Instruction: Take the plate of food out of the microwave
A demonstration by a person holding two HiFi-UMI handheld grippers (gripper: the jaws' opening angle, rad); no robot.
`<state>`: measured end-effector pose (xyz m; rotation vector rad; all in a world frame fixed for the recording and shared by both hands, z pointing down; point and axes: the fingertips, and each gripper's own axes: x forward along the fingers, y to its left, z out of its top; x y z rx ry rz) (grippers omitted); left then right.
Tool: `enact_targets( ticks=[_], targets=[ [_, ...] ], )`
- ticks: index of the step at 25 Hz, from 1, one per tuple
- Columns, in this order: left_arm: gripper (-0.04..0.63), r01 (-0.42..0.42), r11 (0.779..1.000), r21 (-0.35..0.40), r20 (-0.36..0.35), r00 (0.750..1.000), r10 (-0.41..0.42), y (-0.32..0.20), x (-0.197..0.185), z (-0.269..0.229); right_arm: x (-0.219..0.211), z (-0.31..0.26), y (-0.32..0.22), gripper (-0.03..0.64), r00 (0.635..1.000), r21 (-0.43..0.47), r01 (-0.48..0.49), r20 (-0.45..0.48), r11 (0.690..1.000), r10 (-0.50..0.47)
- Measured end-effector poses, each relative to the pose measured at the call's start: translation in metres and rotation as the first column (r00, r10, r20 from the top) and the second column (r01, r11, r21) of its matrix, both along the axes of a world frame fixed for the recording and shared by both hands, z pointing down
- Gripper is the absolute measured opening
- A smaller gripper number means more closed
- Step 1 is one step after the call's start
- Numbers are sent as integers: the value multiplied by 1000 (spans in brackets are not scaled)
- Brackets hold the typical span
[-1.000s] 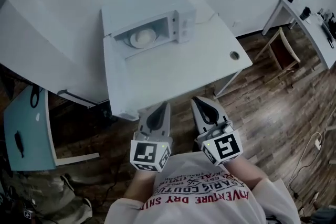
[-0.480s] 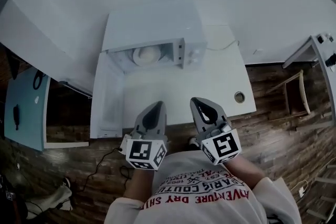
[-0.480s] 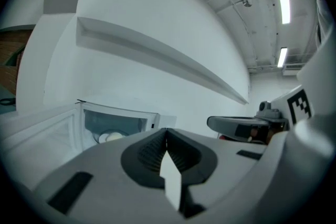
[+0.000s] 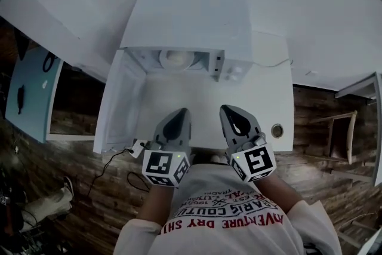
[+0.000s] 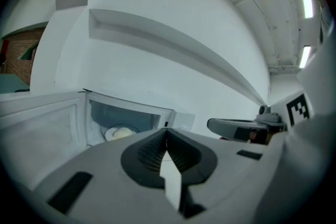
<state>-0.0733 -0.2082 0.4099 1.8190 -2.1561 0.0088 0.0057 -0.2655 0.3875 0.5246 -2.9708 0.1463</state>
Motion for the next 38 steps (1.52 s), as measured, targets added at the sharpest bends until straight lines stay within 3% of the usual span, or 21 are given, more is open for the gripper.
enact_targets(
  ticks=[8, 16, 20, 24, 25, 27, 28, 31, 36, 38],
  targets=[
    [6, 62, 998, -21, -17, 998, -62, -29, -65, 11, -57, 15, -28, 11, 999, -42, 25, -46, 999, -27],
    [6, 84, 991, -103, -78, 993, -92, -52, -118, 58, -103, 39, -60, 11, 994, -30, -9, -110, 1000, 6],
    [6, 48, 991, -125, -185, 980, -71, -64, -130, 90, -119, 61, -70, 11, 989, -38, -25, -149, 999, 19],
    [8, 60, 987, -149, -279, 955, -100, -75, -148, 120, -134, 83, -75, 11, 983, -53, -21, -181, 998, 11],
    [9, 71, 986, -150, -319, 941, -116, -77, -151, 128, -136, 88, -75, 11, 982, -58, -19, -190, 998, 7],
    [45, 97, 985, -140, -433, 889, -149, -80, -157, 141, -140, 96, -75, 11, 979, -65, -15, -205, 998, 2],
    [79, 107, 985, -136, -493, 855, -161, -81, -159, 147, -141, 99, -75, 11, 978, -69, -16, -211, 998, 1],
    [97, 126, 983, -135, -641, 746, -183, -85, -163, 166, -144, 103, -75, 11, 977, -79, -23, -213, 997, 6],
    [103, 151, 982, -112, -788, 588, -180, -97, -167, 183, -148, 114, -77, 11, 972, -83, -29, -233, 996, 9],
    [106, 161, 982, -103, -825, 537, -174, -106, -169, 187, -148, 119, -78, 11, 969, -81, -31, -246, 996, 10]
  ],
)
